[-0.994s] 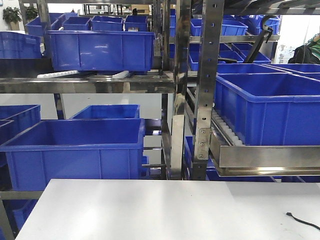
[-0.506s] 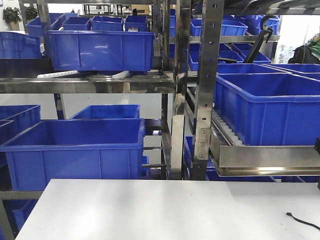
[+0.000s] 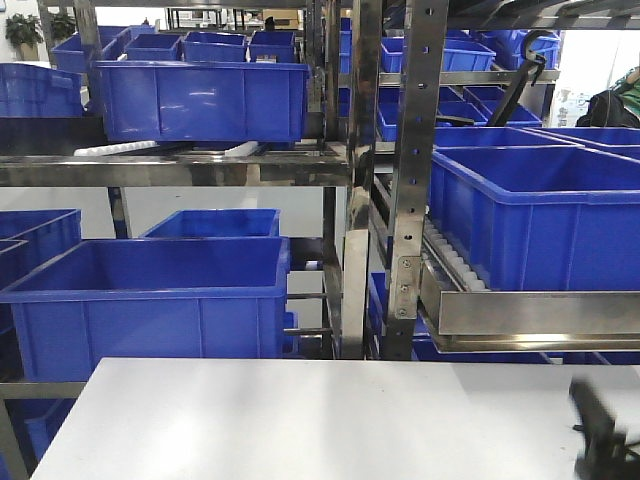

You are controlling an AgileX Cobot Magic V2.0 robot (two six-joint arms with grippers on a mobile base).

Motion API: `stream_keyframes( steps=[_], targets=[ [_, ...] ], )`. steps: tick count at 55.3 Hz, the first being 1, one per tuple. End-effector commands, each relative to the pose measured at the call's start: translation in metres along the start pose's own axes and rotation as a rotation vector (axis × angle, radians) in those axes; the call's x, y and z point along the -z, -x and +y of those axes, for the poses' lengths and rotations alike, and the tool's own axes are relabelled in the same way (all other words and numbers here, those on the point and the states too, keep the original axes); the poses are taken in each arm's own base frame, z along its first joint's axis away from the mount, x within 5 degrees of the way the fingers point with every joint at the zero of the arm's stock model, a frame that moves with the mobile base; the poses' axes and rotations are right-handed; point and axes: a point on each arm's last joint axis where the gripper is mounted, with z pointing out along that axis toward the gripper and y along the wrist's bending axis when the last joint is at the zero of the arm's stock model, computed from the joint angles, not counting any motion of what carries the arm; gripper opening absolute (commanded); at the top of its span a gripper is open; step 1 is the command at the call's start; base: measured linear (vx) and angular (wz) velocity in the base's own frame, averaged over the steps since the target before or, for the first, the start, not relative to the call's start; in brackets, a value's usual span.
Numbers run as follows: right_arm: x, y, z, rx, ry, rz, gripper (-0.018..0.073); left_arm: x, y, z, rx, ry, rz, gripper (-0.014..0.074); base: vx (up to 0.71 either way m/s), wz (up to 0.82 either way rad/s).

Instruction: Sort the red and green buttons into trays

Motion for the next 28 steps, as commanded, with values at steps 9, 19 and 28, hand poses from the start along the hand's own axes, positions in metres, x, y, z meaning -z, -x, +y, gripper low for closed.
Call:
stream_keyframes(
  steps=[9,19,28],
  targets=[
    [0.000,-0.056,0.016,-0.004,0.132,-0.055,0.0566,0.003,0.021,0.001,0.013,0.002,-0.120,0.0577,0.00,0.00],
    [-0.011,-0.093,0.024,-0.062,0.203,0.081,0.0566,0.003,0.021,0.001,0.013,0.002,-0.120,0.0577,0.00,0.00],
    [-0.015,-0.104,0.027,-0.054,0.233,0.125,0.0566,0.003,0.021,0.001,0.012,0.002,-0.120,0.0577,0.00,0.00]
  ],
)
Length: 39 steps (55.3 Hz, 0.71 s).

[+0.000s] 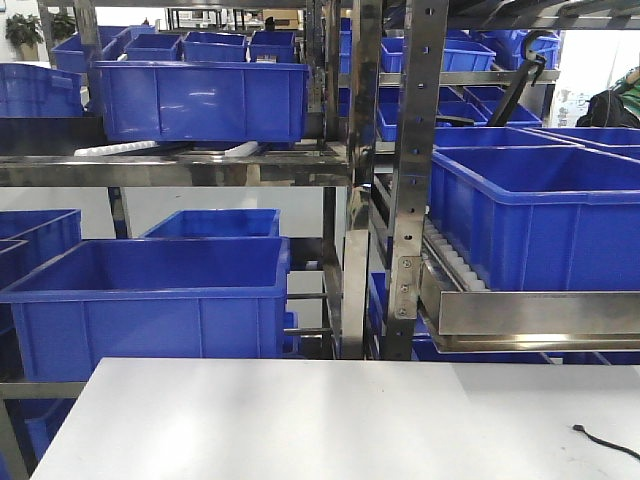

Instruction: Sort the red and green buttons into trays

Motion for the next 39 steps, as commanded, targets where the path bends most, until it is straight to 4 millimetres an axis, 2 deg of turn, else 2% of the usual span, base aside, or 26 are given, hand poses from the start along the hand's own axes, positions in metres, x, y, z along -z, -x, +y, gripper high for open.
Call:
stream_keyframes(
  steps=[1,9,21,26,31,39],
  targets=[
    [-0.004,0.030,0.000,0.020,0.025,-0.291,0.0566,0.003,0.021,0.001,0.012,0.002,-0.125,0.0577,0.00,0.00],
    [-0.020,0.030,-0.001,0.026,0.047,-0.285,0.0566,0.003,0.022,0.001,0.012,0.002,-0.125,0.0577,0.00,0.00],
    [-0.055,0.034,-0.007,0.033,0.078,-0.311,0.0565,0.003,0.021,0.001,0.012,0.002,-0.124,0.0577,0.00,0.00],
    [-0.067,0.035,-0.009,0.018,0.087,-0.318,0.0542,0.003,0.021,0.001,0.012,0.002,-0.124,0.0577,0.00,0.00],
    [-0.073,0.032,-0.010,-0.010,0.092,-0.309,0.0423,0.003,0.021,0.001,0.012,0.002,-0.124,0.0577,0.00,0.00],
    [-0.073,0.032,-0.008,-0.001,0.112,-0.311,0.0049,0.003,0.021,0.001,0.012,0.002,-0.123,0.0577,0.00,0.00]
  ],
)
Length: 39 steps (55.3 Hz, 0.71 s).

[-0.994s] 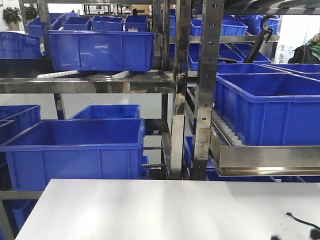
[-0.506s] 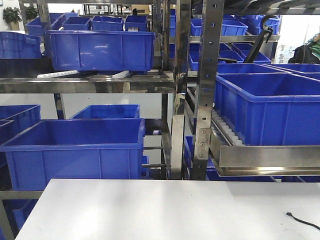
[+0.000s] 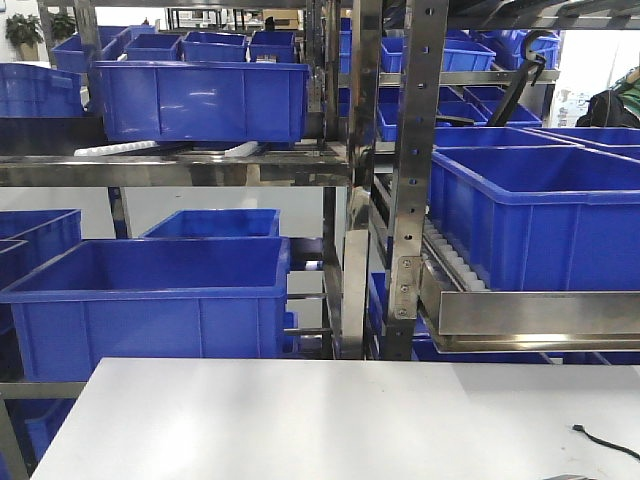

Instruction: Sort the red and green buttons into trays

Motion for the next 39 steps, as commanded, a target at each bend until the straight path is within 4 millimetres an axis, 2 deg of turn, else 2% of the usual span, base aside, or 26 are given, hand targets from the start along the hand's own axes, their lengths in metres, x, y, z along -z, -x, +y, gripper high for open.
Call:
stream_keyframes(
  steps=[1,11,20,27,34,39],
  targets=[
    [0.004,0.036,0.003,0.026,0.045,-0.296,-0.0004,0.003,0.021,0.001,0.012,0.002,-0.124,0.0577,0.00,0.00],
    [0.012,0.056,0.008,0.064,0.079,-0.364,-0.0011,0.003,0.021,0.001,0.013,0.002,-0.116,0.0577,0.00,0.00],
    [0.036,0.100,0.010,0.094,0.060,-0.487,-0.0011,0.002,0.017,0.001,0.013,0.002,-0.070,0.0577,0.00,0.00],
    [0.066,0.134,0.012,0.090,0.008,-0.506,-0.0009,0.002,0.010,0.001,0.013,0.002,0.000,0.0577,0.00,0.00],
    [0.099,0.161,0.016,0.115,-0.045,-0.476,-0.0009,0.002,0.003,0.001,0.013,0.002,0.077,0.0577,0.00,0.00],
    [0.132,0.181,0.021,0.091,-0.083,-0.465,-0.0009,0.003,-0.003,0.001,0.012,0.002,0.141,0.0577,0.00,0.00]
  ],
)
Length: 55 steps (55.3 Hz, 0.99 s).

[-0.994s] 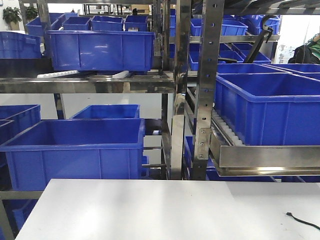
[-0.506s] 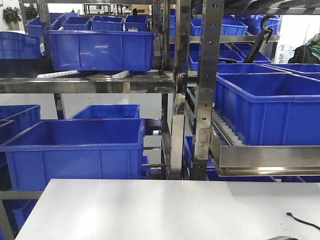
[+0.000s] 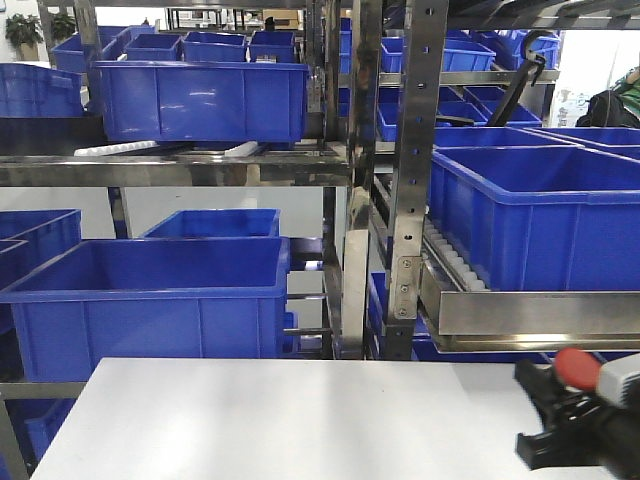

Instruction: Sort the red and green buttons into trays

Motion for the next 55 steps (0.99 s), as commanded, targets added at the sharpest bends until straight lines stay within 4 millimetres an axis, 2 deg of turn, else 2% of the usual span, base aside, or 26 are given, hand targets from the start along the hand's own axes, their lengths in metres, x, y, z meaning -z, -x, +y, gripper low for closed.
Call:
stream_keyframes(
  steps=[1,8,13,19,24,31,39,55],
  targets=[
    [0.023,0.044,0.001,-0.001,-0.029,-0.097,-0.0009,0.004,0.015,0.001,0.012,0.001,-0.060,0.0577,0.00,0.00],
    [0.052,0.067,0.005,0.061,-0.052,-0.127,-0.0009,0.003,0.004,0.000,0.004,-0.001,0.007,0.0577,0.00,0.00],
    [0.069,0.078,0.008,0.115,-0.068,-0.155,-0.0009,-0.001,-0.017,-0.002,0.005,-0.008,0.050,0.0577,0.00,0.00],
    [0.083,0.083,0.009,0.127,-0.095,-0.163,-0.0009,-0.004,-0.063,-0.008,0.031,-0.030,0.123,0.0577,0.00,0.00],
    [0.085,0.080,0.009,0.127,-0.102,-0.150,-0.0009,-0.002,-0.110,-0.015,0.092,-0.046,0.158,0.0577,0.00,0.00],
    [0.084,0.076,0.008,0.124,-0.105,-0.130,-0.0009,0.007,-0.163,-0.022,0.110,-0.055,0.034,0.0577,0.00,0.00],
    [0.080,0.074,0.008,0.121,-0.097,-0.124,-0.0008,0.010,-0.178,-0.022,0.155,-0.049,-0.166,0.0577,0.00,0.00],
    [0.077,0.071,0.007,0.120,-0.095,-0.108,-0.0008,-0.035,-0.214,-0.037,0.096,-0.146,0.004,0.0577,0.00,0.00]
  ],
)
